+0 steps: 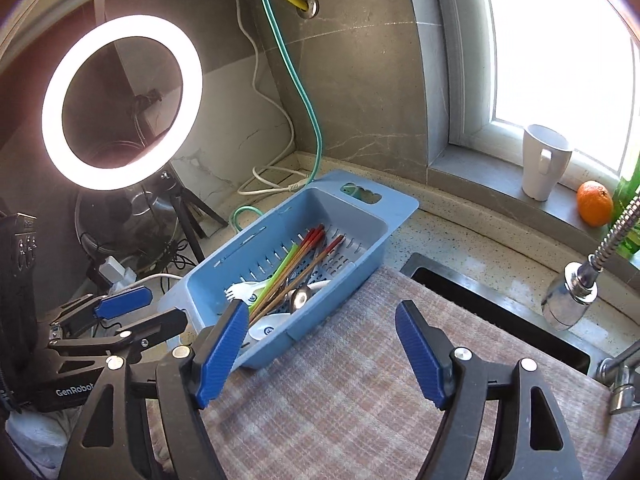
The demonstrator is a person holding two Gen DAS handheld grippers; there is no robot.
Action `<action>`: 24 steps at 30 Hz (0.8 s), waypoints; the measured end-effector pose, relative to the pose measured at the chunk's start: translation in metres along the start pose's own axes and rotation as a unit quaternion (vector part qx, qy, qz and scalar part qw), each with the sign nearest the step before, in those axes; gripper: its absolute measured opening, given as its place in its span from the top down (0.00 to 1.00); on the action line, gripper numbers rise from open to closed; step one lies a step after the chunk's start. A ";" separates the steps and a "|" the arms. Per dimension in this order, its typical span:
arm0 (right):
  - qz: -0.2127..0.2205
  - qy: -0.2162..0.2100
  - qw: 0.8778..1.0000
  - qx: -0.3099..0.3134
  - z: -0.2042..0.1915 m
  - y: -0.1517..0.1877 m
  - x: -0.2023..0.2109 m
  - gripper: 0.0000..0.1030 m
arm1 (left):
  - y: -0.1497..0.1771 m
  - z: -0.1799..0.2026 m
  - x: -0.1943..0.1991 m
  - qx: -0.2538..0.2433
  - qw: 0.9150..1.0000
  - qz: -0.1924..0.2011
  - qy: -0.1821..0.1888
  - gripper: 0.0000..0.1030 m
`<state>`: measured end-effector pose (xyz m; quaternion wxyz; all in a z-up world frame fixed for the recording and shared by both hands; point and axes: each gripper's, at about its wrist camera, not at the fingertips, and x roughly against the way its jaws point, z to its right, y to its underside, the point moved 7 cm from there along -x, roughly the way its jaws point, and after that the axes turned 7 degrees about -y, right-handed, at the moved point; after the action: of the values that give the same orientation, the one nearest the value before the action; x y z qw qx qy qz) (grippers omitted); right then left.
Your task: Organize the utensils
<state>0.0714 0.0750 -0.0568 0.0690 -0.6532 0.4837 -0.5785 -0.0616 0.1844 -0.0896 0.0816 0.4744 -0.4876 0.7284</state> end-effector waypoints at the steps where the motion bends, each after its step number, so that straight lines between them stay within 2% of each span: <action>1: 0.002 0.001 1.000 0.000 0.002 0.002 0.005 0.28 | 0.003 0.001 0.005 0.002 1.000 0.002 -0.004 0.28; 5: 0.012 0.008 1.000 0.007 0.005 0.013 0.026 0.26 | 0.014 0.010 0.026 0.006 1.000 0.013 -0.011 0.28; 8: 0.016 0.017 1.000 0.015 0.005 0.021 0.040 0.24 | 0.020 0.016 0.038 0.009 1.000 0.016 -0.014 0.22; 12: 0.025 0.026 0.999 0.026 0.001 0.029 0.057 0.23 | 0.024 0.022 0.049 0.015 1.000 0.024 -0.014 0.22; 18: 0.038 0.035 0.997 0.050 -0.002 0.029 0.072 0.22 | 0.024 0.029 0.057 0.017 0.999 0.026 -0.017 0.22; 24: 0.047 0.036 0.997 0.045 0.001 0.027 0.080 0.21 | 0.022 0.033 0.063 0.013 0.999 0.032 -0.015 0.22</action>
<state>0.0463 0.0033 -0.0198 0.1083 -0.6051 0.4891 -0.6188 -0.0882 0.1258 -0.0523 0.0445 0.4704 -0.4945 0.7295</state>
